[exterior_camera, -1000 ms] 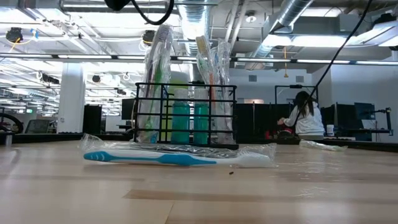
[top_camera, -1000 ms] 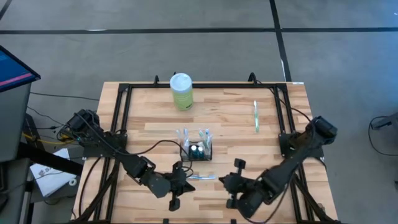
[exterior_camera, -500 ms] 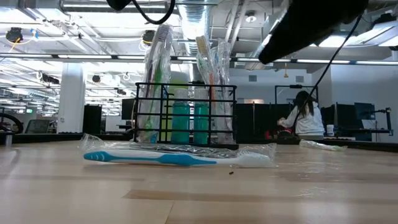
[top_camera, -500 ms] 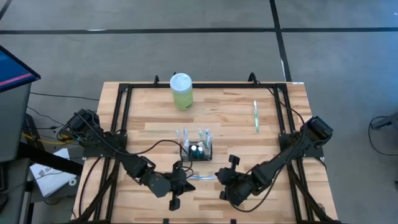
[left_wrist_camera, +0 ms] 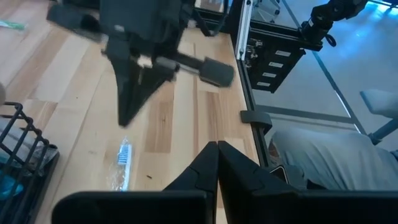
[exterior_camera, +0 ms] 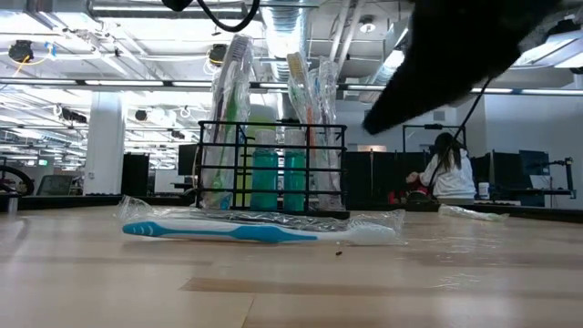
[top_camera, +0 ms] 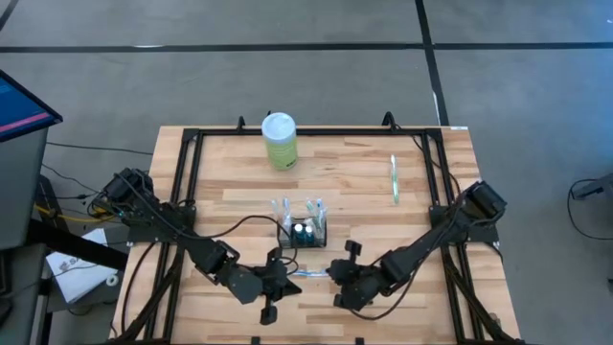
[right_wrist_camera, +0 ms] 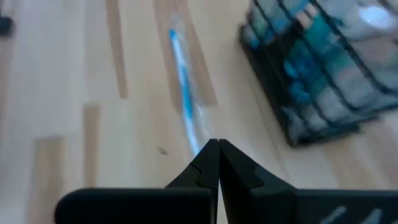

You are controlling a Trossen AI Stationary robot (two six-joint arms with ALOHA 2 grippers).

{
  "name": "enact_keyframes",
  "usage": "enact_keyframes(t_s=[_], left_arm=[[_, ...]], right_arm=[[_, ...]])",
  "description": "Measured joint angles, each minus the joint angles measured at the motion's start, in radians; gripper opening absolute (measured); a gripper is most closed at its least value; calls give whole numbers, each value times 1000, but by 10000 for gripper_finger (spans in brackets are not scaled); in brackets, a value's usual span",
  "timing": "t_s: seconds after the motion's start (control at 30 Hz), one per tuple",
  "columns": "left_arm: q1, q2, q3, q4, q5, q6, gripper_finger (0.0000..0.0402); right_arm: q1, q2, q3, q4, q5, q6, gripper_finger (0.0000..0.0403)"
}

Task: Pick & Place toothbrushing station
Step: Put the blue toothbrush into the wire organizer

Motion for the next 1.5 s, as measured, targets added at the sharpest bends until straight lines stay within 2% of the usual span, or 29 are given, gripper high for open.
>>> enact_keyframes(t_s=[0.23, 0.33, 0.53, 0.8, 0.93, 1.17, 1.5], left_arm=[[0, 0, 0, 11, 0, 1, 1], [0, 0, 0, 13, 0, 1, 1], [0, 0, 0, 14, 1, 1, 1], [0, 0, 0, 16, 1, 1, 1], [0, 0, 0, 17, 1, 1, 1], [0, 0, 0, 19, 1, 1, 1], [0, 0, -2, 19, 1, 4, 1]], right_arm=[[-17, 77, -1, 25, -52, -8, 12], [-24, 106, 0, 56, -101, -17, 42], [-35, 123, -1, 70, -125, -18, 106], [-41, 122, 0, 76, -124, -29, 186], [-51, 122, 0, 86, -124, -49, 213], [-83, 175, 7, 157, -137, -103, 218], [-95, 274, 100, 157, -169, -159, 182]])
